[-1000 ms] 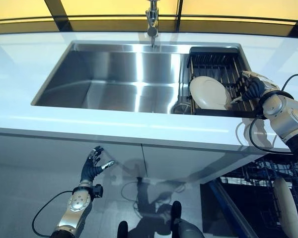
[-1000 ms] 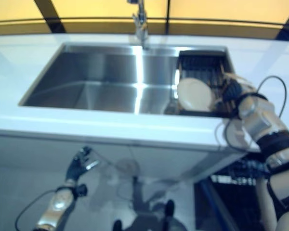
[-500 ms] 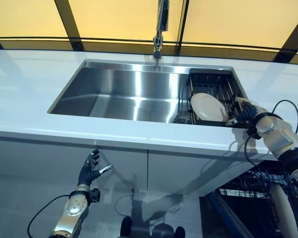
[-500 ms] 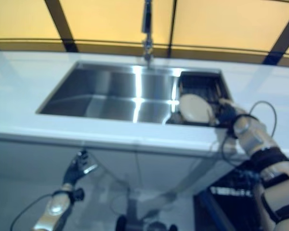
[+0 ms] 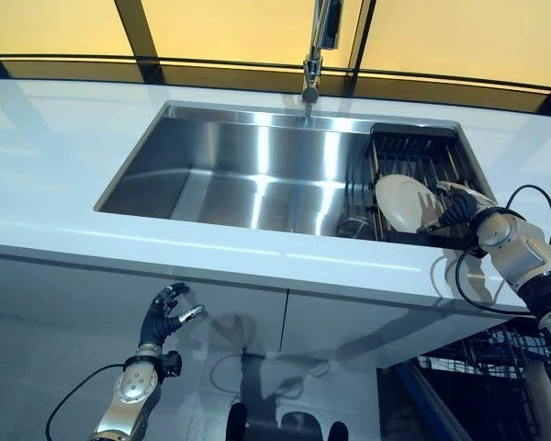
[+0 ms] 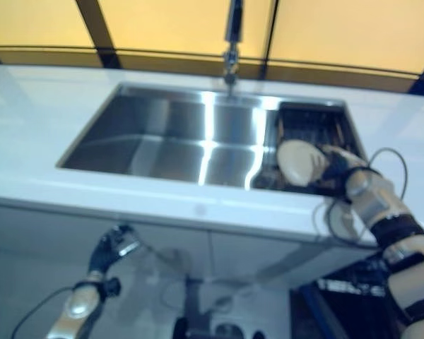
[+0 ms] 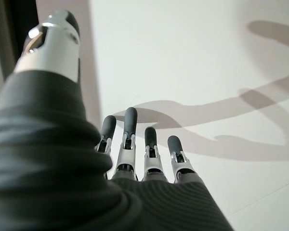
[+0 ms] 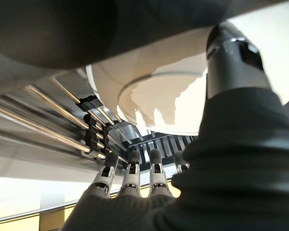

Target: Take plates into dishwasher

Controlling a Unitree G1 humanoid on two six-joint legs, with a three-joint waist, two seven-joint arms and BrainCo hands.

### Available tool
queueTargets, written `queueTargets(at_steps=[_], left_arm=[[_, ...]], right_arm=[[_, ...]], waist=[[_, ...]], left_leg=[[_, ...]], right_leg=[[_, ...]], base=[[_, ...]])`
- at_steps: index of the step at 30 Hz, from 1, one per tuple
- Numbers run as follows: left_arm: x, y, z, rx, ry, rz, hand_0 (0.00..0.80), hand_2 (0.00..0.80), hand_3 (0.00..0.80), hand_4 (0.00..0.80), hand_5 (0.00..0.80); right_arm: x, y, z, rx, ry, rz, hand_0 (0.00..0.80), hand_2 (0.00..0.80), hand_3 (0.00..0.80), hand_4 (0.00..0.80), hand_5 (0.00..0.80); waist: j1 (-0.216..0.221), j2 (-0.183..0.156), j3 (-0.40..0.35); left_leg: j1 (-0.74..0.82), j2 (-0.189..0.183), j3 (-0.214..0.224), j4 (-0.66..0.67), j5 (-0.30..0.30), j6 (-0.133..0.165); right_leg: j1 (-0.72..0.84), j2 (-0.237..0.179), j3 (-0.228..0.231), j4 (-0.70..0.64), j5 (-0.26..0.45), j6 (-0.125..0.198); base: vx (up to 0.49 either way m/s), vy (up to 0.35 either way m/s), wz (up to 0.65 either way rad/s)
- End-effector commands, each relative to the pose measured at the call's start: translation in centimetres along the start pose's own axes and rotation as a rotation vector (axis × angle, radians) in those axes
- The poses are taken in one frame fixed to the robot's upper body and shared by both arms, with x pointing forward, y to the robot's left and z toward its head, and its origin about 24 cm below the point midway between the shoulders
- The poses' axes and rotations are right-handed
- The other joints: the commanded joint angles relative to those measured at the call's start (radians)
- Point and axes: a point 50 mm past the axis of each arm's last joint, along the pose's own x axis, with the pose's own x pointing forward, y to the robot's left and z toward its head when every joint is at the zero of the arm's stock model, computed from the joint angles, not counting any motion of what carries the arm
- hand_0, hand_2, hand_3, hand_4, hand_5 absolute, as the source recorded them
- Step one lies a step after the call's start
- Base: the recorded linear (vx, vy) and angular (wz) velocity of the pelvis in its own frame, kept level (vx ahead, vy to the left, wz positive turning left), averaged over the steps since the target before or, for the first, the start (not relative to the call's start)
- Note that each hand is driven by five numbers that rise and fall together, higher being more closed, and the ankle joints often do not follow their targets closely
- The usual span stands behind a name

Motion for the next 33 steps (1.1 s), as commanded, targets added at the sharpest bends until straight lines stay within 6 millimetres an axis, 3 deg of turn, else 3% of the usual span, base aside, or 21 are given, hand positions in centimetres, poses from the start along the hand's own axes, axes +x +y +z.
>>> queueTargets(at_steps=[1,21,33], left_arm=[[1.0,-0.4,3.2,-0.03,-0.159,-0.019,0.0,0.0,0.0,0.0,0.0],[0.9,-1.1,3.2,-0.056,-0.171,-0.027,0.0,0.0,0.0,0.0,0.0],[0.7,-1.6,3.3,-0.066,-0.175,-0.04,0.0,0.0,0.0,0.0,0.0]], right_arm=[[0.3,-3.5,2.7,-0.068,-0.072,-0.065,0.0,0.0,0.0,0.0,0.0],[1.0,-2.4,4.5,-0.13,-0.075,-0.035,0.0,0.0,0.0,0.0,0.0],[1.4,-2.3,4.0,-0.183,-0.027,-0.071,0.0,0.0,0.0,0.0,0.0]], waist=[[0.003,-0.013,-0.006],[0.021,0.014,0.016],[0.032,0.03,0.026]], left_leg=[[0.005,0.047,-0.021,0.008,0.0,-0.008],[-0.019,0.037,-0.032,0.001,0.004,-0.007],[-0.034,0.031,-0.037,-0.002,0.008,-0.006]], right_leg=[[-0.034,-0.054,-0.002,0.054,0.013,0.023],[-0.049,-0.06,-0.009,0.047,0.011,0.017],[-0.055,-0.063,-0.015,0.043,0.011,0.014]], base=[[0.0,0.0,0.0],[0.0,0.0,0.0],[0.0,0.0,0.0]])
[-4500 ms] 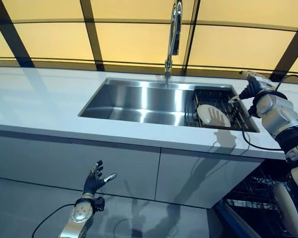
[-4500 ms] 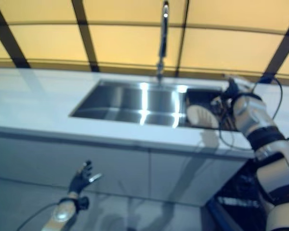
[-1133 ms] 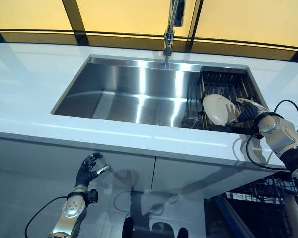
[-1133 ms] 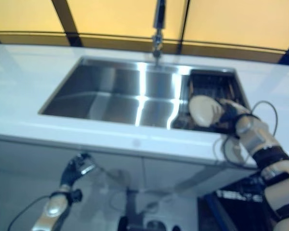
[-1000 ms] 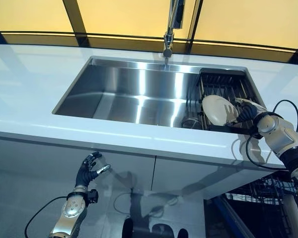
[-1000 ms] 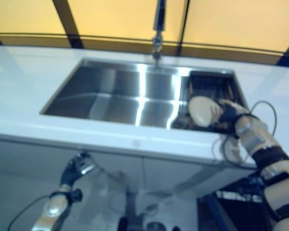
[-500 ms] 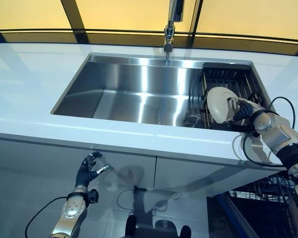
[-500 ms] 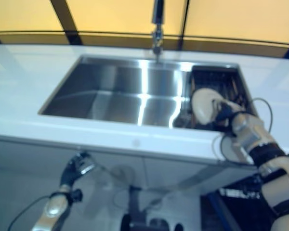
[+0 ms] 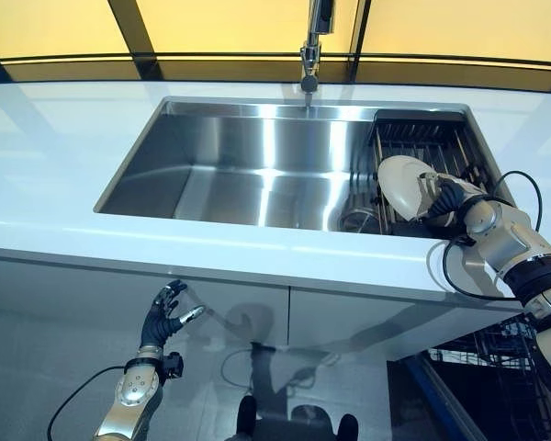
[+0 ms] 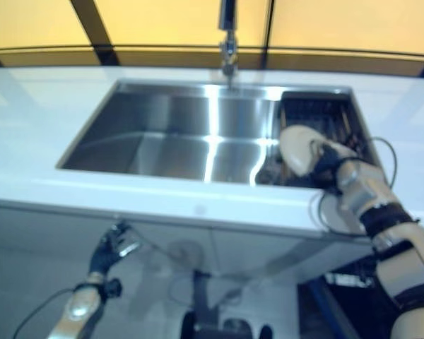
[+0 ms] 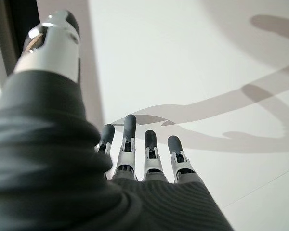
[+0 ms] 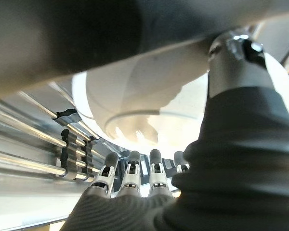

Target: Take plates into dishwasher

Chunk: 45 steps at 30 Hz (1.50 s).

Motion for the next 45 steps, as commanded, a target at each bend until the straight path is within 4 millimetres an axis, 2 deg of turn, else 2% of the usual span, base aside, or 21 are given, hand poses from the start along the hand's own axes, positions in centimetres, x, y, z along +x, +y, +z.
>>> queueTargets(at_steps=[1,15,20,22,28,37,38,40,41,45], left_arm=[[1.1,-1.4,3.2,-0.048,-0.168,-0.049,0.0,0.0,0.0,0.0,0.0],[1.4,-2.5,3.4,-0.066,-0.161,-0.074,0.0,0.0,0.0,0.0,0.0],[1.4,-2.7,3.2,-0.071,-0.155,-0.081,0.0,0.0,0.0,0.0,0.0],[1.3,-3.0,3.1,-0.074,-0.153,-0.089,0.0,0.0,0.0,0.0,0.0],[1.2,-3.3,3.0,-0.081,-0.146,-0.099,0.0,0.0,0.0,0.0,0.0],[1.4,-4.5,3.2,-0.105,-0.153,-0.13,0.0,0.0,0.0,0.0,0.0],[1.4,-4.6,3.2,-0.107,-0.153,-0.132,0.0,0.0,0.0,0.0,0.0],[1.4,-4.7,3.1,-0.112,-0.152,-0.138,0.0,0.0,0.0,0.0,0.0],[1.4,-4.8,3.2,-0.116,-0.153,-0.14,0.0,0.0,0.0,0.0,0.0],[1.4,-4.9,3.3,-0.127,-0.159,-0.145,0.0,0.0,0.0,0.0,0.0]], right_arm=[[0.4,-1.7,1.7,-0.132,-0.019,-0.062,0.0,0.0,0.0,0.0,0.0],[1.0,0.9,4.1,-0.172,-0.053,-0.013,0.0,0.0,0.0,0.0,0.0],[1.1,1.0,5.0,-0.248,-0.075,-0.026,0.0,0.0,0.0,0.0,0.0],[1.1,1.5,5.2,-0.333,-0.073,-0.055,0.0,0.0,0.0,0.0,0.0],[1.3,1.8,4.9,-0.475,-0.029,-0.12,0.0,0.0,0.0,0.0,0.0],[1.6,4.4,2.2,-0.634,0.151,-0.152,0.0,0.0,0.0,0.0,0.0],[1.5,4.5,2.0,-0.645,0.166,-0.158,0.176,0.176,0.176,0.176,0.176],[1.5,4.6,1.6,-0.665,0.188,-0.173,0.624,0.624,0.624,0.624,0.624],[1.5,4.6,1.2,-0.685,0.21,-0.184,0.8,0.8,0.8,0.8,0.8],[1.2,4.4,0.3,-0.706,0.24,-0.233,0.8,0.8,0.8,0.8,0.8]], waist=[[0.027,-0.018,0.006],[0.036,-0.008,-0.004],[0.041,-0.007,-0.011],[0.047,-0.006,-0.015],[0.058,0.0,-0.021],[0.087,0.024,-0.022],[0.089,0.025,-0.021],[0.094,0.031,-0.021],[0.096,0.034,-0.021],[0.101,0.044,-0.02]], left_leg=[[-0.014,0.03,-0.03,-0.002,0.005,-0.004],[-0.012,0.027,-0.03,-0.004,0.006,-0.004],[-0.014,0.023,-0.031,-0.004,0.006,-0.005],[-0.016,0.022,-0.034,-0.004,0.007,-0.005],[-0.023,0.02,-0.036,-0.004,0.009,-0.006],[-0.046,0.012,-0.046,-0.004,0.015,-0.004],[-0.047,0.011,-0.047,-0.004,0.016,-0.003],[-0.051,0.009,-0.048,-0.004,0.017,-0.004],[-0.053,0.008,-0.049,-0.004,0.018,-0.004],[-0.063,0.004,-0.054,-0.004,0.022,-0.002]], right_leg=[[-0.036,-0.064,-0.007,0.046,0.011,0.017],[-0.024,-0.066,-0.011,0.032,0.014,0.015],[-0.022,-0.065,-0.014,0.028,0.014,0.016],[-0.017,-0.066,-0.019,0.022,0.016,0.017],[-0.018,-0.067,-0.025,0.02,0.016,0.019],[-0.026,-0.073,-0.045,0.014,0.02,0.022],[-0.026,-0.074,-0.047,0.013,0.02,0.022],[-0.027,-0.076,-0.052,0.012,0.022,0.023],[-0.028,-0.077,-0.054,0.012,0.022,0.024],[-0.033,-0.079,-0.061,0.009,0.026,0.027]], base=[[0.0,0.0,0.0],[0.0,0.0,0.0],[0.0,0.0,0.0],[0.0,0.0,0.0],[0.0,0.0,0.0],[-0.034,0.006,0.04],[0.0,0.0,0.0],[-0.015,0.006,0.02],[-0.035,0.018,0.07],[-0.032,0.011,0.09]])
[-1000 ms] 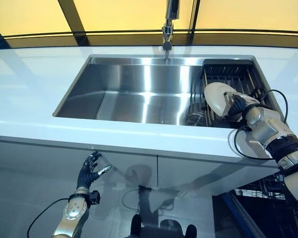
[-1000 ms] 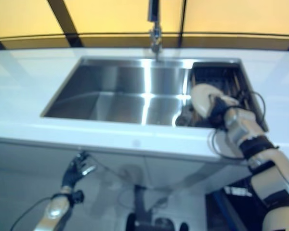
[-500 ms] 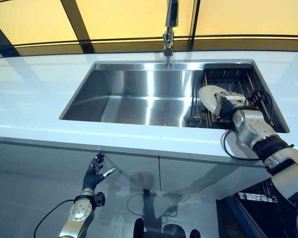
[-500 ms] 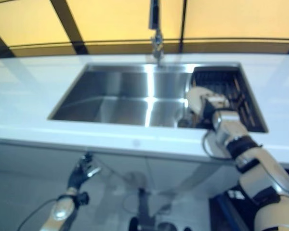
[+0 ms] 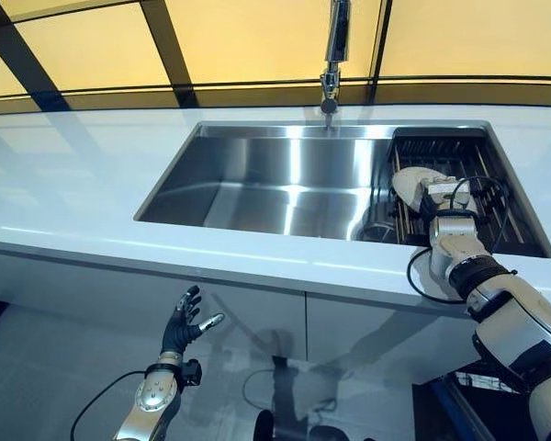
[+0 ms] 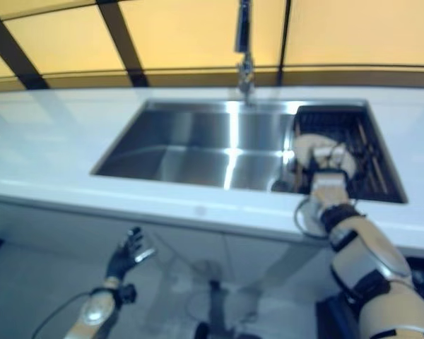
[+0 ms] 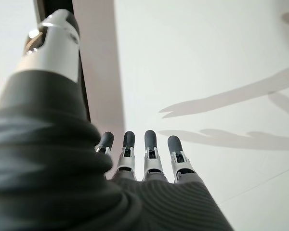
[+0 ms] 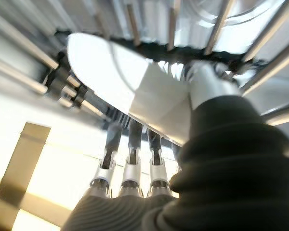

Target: Take plates into dishwasher

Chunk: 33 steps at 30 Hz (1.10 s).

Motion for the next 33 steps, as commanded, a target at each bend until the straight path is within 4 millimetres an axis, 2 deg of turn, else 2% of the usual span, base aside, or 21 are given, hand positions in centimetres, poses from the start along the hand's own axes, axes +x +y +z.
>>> queueTargets(at_steps=[1,8,12,18,20,24,28,33], left_arm=[[2.1,-2.1,4.3,-0.048,-0.204,-0.079,0.0,0.0,0.0,0.0,0.0],[1.8,-1.7,4.4,-0.054,-0.209,-0.058,0.0,0.0,0.0,0.0,0.0],[1.7,-1.1,4.3,-0.051,-0.209,-0.029,0.0,0.0,0.0,0.0,0.0],[1.5,-0.1,4.3,-0.05,-0.205,0.006,0.0,0.0,0.0,0.0,0.0],[1.2,0.3,4.1,-0.049,-0.198,0.021,0.0,0.0,0.0,0.0,0.0],[0.9,0.7,4.0,-0.048,-0.188,0.028,0.0,0.0,0.0,0.0,0.0],[0.7,1.0,3.6,-0.041,-0.169,0.033,0.0,0.0,0.0,0.0,0.0],[0.5,1.2,3.2,-0.032,-0.147,0.033,0.0,0.0,0.0,0.0,0.0]], right_arm=[[-0.2,1.1,-0.3,-0.132,-0.015,-0.026,0.8,0.8,0.8,0.8,0.8],[0.1,0.0,-1.2,-0.073,-0.043,-0.141,0.8,0.8,0.8,0.8,0.8],[0.2,-1.1,-2.5,0.01,-0.029,-0.197,0.8,0.8,0.8,0.8,0.8],[0.5,-4.3,-4.0,0.085,-0.015,-0.306,0.8,0.8,0.8,0.8,0.8],[0.4,-6.1,-5.1,0.146,-0.002,-0.366,0.8,0.8,0.8,0.8,0.8],[0.3,-8.2,-6.6,0.197,0.018,-0.429,0.8,0.8,0.8,0.8,0.8],[0.2,-9.7,-7.9,0.216,0.038,-0.446,0.8,0.8,0.8,0.8,0.8],[0.1,-10.4,-9.0,0.194,0.054,-0.449,0.8,0.8,0.8,0.8,0.8]], waist=[[0.045,-0.032,0.077],[0.032,-0.038,0.072],[0.013,-0.049,0.069],[-0.013,-0.062,0.065],[-0.03,-0.074,0.056],[-0.046,-0.087,0.043],[-0.059,-0.103,0.021],[-0.071,-0.119,-0.011]], left_leg=[[-0.027,0.004,-0.017,-0.004,0.011,0.001],[-0.032,0.005,-0.014,-0.004,0.012,0.002],[-0.026,0.011,-0.007,-0.004,0.01,0.001],[-0.015,0.021,0.003,-0.004,0.005,0.0],[-0.004,0.027,0.011,-0.004,0.0,-0.001],[0.013,0.033,0.019,-0.004,-0.007,-0.001],[0.032,0.039,0.025,-0.004,-0.015,0.0],[0.056,0.047,0.035,-0.004,-0.024,-0.002]], right_leg=[[-0.02,-0.077,-0.024,0.009,0.029,0.027],[-0.025,-0.074,-0.019,0.005,0.031,0.03],[-0.023,-0.068,-0.009,0.003,0.031,0.029],[-0.024,-0.062,0.007,0.003,0.03,0.027],[-0.018,-0.056,0.018,0.001,0.028,0.026],[-0.008,-0.052,0.027,0.001,0.024,0.025],[0.005,-0.048,0.039,0.001,0.019,0.026],[0.023,-0.046,0.049,0.001,0.012,0.029]], base=[[-0.012,0.014,0.04],[0.0,0.0,0.0],[0.0,0.0,0.0],[0.0,0.0,0.0],[0.049,0.024,0.0],[0.052,0.02,-0.08],[0.071,0.017,-0.05],[0.084,0.023,-0.06]])
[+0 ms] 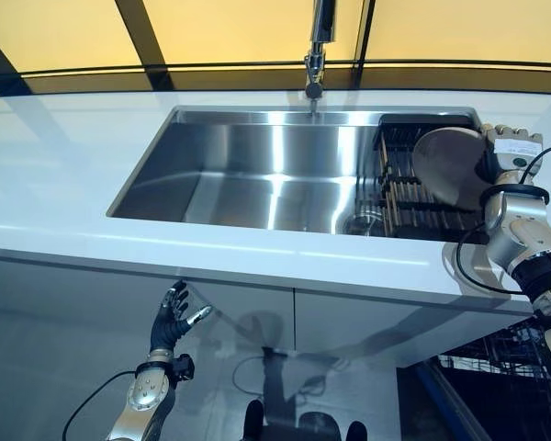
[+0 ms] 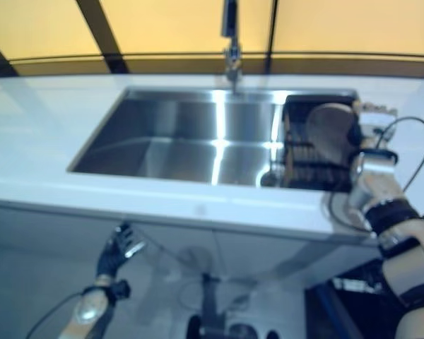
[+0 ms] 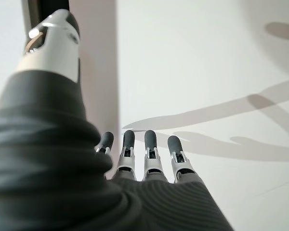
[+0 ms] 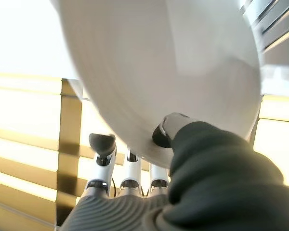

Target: Take plates into dishwasher

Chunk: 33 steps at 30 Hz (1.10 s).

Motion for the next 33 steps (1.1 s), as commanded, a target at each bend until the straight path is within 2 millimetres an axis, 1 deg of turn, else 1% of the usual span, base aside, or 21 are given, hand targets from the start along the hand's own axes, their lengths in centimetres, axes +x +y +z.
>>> queueTargets(at_steps=[1,2,7,13,17,25,27,31,32,33], left_arm=[[0.8,-0.3,2.4,0.004,-0.114,-0.049,0.0,0.0,0.0,0.0,0.0],[0.7,-0.3,2.2,0.01,-0.106,-0.054,0.0,0.0,0.0,0.0,0.0],[0.5,-0.2,1.9,0.018,-0.094,-0.062,0.0,0.0,0.0,0.0,0.0],[0.2,0.0,1.3,0.025,-0.07,-0.068,0.0,0.0,0.0,0.0,0.0],[0.1,0.1,1.1,0.032,-0.06,-0.072,0.0,0.0,0.0,0.0,0.0],[0.1,0.3,0.7,0.051,-0.048,-0.077,0.0,0.0,0.0,0.0,0.0],[0.0,0.4,0.6,0.056,-0.042,-0.078,0.0,0.0,0.0,0.0,0.0],[0.1,0.4,0.5,0.063,-0.037,-0.075,0.0,0.0,0.0,0.0,0.0],[0.1,0.3,0.5,0.065,-0.037,-0.076,0.0,0.0,0.0,0.0,0.0],[0.1,0.3,0.5,0.065,-0.038,-0.075,0.0,0.0,0.0,0.0,0.0]], right_arm=[[1.4,-4.4,-0.4,-0.037,-0.017,-0.126,0.8,0.8,0.8,0.8,0.8],[1.5,-4.4,-0.6,-0.037,-0.011,-0.121,0.8,0.8,0.8,0.8,0.8],[1.5,-4.7,-0.8,-0.014,-0.01,-0.133,0.8,0.8,0.8,0.8,0.8],[1.7,-5.7,-1.1,0.031,-0.025,-0.12,0.8,0.8,0.8,0.8,0.8],[1.7,-5.8,-1.1,0.11,-0.022,-0.049,0.8,0.8,0.8,0.8,0.8],[2.0,-6.2,-1.3,0.169,-0.027,0.071,0.8,0.8,0.8,0.8,0.8],[2.0,-5.9,-1.4,0.197,-0.025,0.119,0.8,0.8,0.8,0.8,0.8],[2.0,-5.4,-1.0,0.256,-0.05,0.174,0.8,0.8,0.8,0.8,0.8],[1.9,-5.1,-0.7,0.286,-0.051,0.19,0.502,0.502,0.502,0.502,0.502],[1.9,-4.9,-0.6,0.304,-0.056,0.202,0.0,0.0,0.0,0.0,0.0]], waist=[[-0.008,-0.065,-0.062],[-0.011,-0.071,-0.074],[-0.016,-0.081,-0.095],[-0.027,-0.095,-0.122],[-0.037,-0.106,-0.136],[-0.049,-0.129,-0.158],[-0.049,-0.132,-0.162],[-0.049,-0.135,-0.163],[-0.048,-0.136,-0.164],[-0.048,-0.135,-0.163]], left_leg=[[0.03,0.042,0.003,-0.003,-0.014,-0.006],[0.039,0.045,0.006,-0.003,-0.018,-0.006],[0.058,0.051,0.012,-0.003,-0.027,-0.006],[0.083,0.056,0.02,-0.003,-0.039,-0.006],[0.096,0.06,0.027,-0.003,-0.046,-0.008],[0.126,0.067,0.045,-0.003,-0.058,-0.01],[0.131,0.069,0.049,-0.003,-0.059,-0.011],[0.135,0.071,0.049,-0.003,-0.059,-0.012],[0.136,0.07,0.046,-0.003,-0.06,-0.012],[0.136,0.069,0.046,-0.003,-0.06,-0.012]], right_leg=[[0.016,-0.05,0.018,0.001,0.014,0.027],[0.022,-0.05,0.02,0.001,0.012,0.028],[0.035,-0.048,0.025,0.001,0.007,0.03],[0.05,-0.045,0.038,0.001,0.002,0.033],[0.055,-0.044,0.046,0.001,0.0,0.035],[0.069,-0.043,0.054,0.001,0.002,0.037],[0.072,-0.043,0.055,0.001,0.003,0.038],[0.077,-0.044,0.055,0.001,0.003,0.038],[0.078,-0.045,0.055,0.001,0.004,0.038],[0.078,-0.045,0.055,0.001,0.004,0.038]], base=[[0.074,0.011,-0.06],[0.084,0.011,-0.07],[0.055,0.01,-0.08],[0.053,0.021,-0.02],[0.03,0.021,-0.08],[0.03,0.012,-0.07],[0.033,-0.002,-0.09],[0.021,-0.007,-0.07],[0.013,-0.011,-0.05],[0.006,-0.014,-0.03]])
